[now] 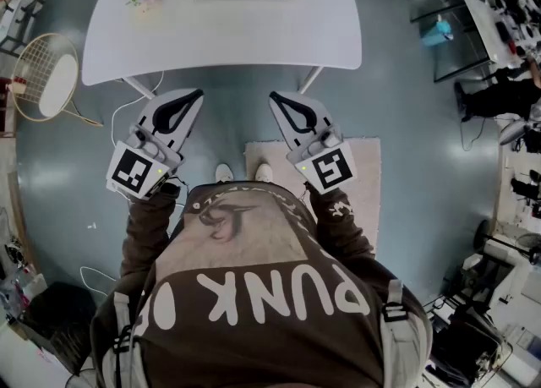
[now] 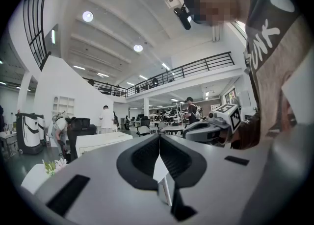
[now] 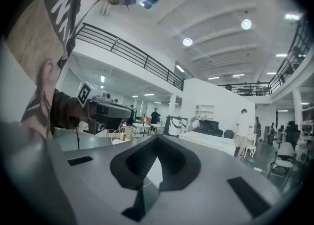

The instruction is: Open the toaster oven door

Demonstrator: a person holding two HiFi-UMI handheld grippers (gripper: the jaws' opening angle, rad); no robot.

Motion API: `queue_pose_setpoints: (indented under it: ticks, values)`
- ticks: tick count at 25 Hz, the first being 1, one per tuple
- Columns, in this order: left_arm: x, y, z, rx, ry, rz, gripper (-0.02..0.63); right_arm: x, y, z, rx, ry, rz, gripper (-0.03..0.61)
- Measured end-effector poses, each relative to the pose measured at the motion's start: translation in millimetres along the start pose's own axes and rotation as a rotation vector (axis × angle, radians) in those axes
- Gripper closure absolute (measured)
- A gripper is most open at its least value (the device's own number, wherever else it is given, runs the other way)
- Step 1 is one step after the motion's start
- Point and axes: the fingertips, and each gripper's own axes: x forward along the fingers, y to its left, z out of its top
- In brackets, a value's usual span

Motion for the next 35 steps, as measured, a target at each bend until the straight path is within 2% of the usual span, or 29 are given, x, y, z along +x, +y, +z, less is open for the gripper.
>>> queue_pose_setpoints:
  ticks: [3,12,18,21,26,30,35]
  values:
    - [3.6,0.1,3.5,-0.004,-0.015,-0.009,0.607,2.0,-2.9,0.0,0.000,-0.006,-0.003,0.568]
    - [7.8,-1.3,-5.0,-0.007,0.031,0.006,0.607,-2.6,-8.6,-6.3,0.002,0.001,-0.011,0.568]
    - [21.1,-13.8,0.4,0.006,0.016,0.030,0.607,-18.8,-19.3,-6.7,0.033,-0.038,0.011,0.566]
    - [29.2,-21.9,-1.7,0.012,0.040,0.044,0.607,-25.8,-24.7,-9.9,0.033,-0.053,0.032,0.523]
    - [41.1,-27.9,-9.4,-0.009,0.053,0.046,0.607,-28.4,-40.2,-21.6,0.060,-0.031,0.044,0.510]
    - [52.0,-6.1,-21.9,-0.021,0.058,0.031,0.607,-9.7,-54.3,-35.5,0.072,-0.011,0.035,0.493]
    - [72.2,53.9,-39.7,-0.042,0.041,0.002,0.607,40.7,-82.6,-54.5,0.085,0.032,-0.011,0.465]
